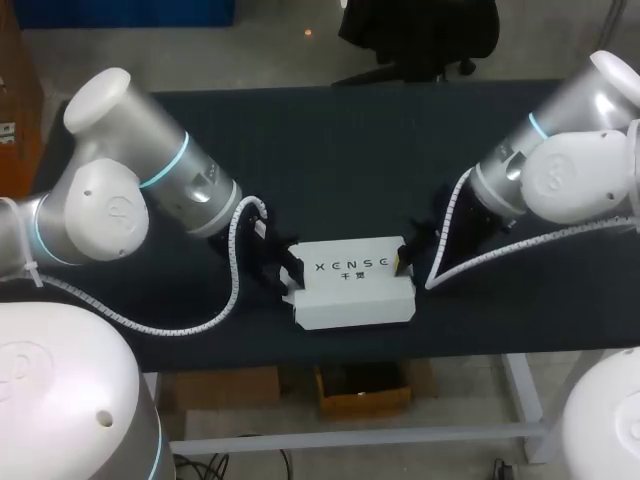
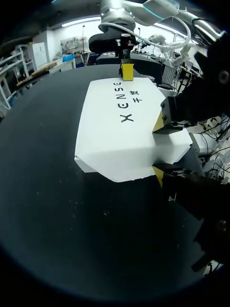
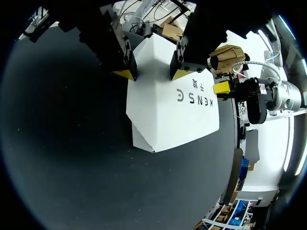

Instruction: Assemble the packaging by folding the flat box into shape, placing the metal phone stand inside, and closing the box properly

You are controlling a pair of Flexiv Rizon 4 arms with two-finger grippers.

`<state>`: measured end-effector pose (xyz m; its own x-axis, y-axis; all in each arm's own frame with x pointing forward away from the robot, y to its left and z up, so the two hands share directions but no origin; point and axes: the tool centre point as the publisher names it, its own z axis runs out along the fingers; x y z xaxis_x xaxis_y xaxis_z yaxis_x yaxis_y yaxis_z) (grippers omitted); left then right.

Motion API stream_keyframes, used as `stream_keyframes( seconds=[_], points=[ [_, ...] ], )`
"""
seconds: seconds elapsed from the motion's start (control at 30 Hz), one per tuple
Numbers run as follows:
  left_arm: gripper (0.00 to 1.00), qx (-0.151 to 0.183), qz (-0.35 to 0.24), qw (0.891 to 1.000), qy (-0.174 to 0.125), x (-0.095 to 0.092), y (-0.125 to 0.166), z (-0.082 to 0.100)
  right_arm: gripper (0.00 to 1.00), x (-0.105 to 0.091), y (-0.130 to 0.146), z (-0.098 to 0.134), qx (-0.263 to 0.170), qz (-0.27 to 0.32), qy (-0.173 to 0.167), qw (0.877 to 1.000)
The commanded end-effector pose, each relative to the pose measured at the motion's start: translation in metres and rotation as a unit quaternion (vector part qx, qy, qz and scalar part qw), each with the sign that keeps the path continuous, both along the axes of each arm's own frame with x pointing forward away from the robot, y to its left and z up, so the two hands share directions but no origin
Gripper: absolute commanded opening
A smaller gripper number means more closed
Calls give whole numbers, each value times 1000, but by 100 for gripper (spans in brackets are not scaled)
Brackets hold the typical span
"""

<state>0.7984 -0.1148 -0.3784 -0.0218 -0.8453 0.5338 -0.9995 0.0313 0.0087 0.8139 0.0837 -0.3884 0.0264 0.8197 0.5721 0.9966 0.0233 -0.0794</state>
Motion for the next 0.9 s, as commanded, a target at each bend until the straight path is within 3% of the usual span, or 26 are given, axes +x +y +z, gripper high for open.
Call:
stream_keyframes(
  seconds=[0.03, 0.43, 0.9],
  points=[
    [40, 0, 0, 1000, 11, 4, -4, -8, 43, 2, 3, -2, 4, 2, 3, 1000],
    [44, -16, 13, 999, 25, 4, -6, -7, 44, 2, 5, -3, 15, -9, 7, 1000],
    [44, -68, 23, 997, 38, 3, -5, -8, 44, 2, 4, -5, 25, -14, 11, 1000]
  ],
)
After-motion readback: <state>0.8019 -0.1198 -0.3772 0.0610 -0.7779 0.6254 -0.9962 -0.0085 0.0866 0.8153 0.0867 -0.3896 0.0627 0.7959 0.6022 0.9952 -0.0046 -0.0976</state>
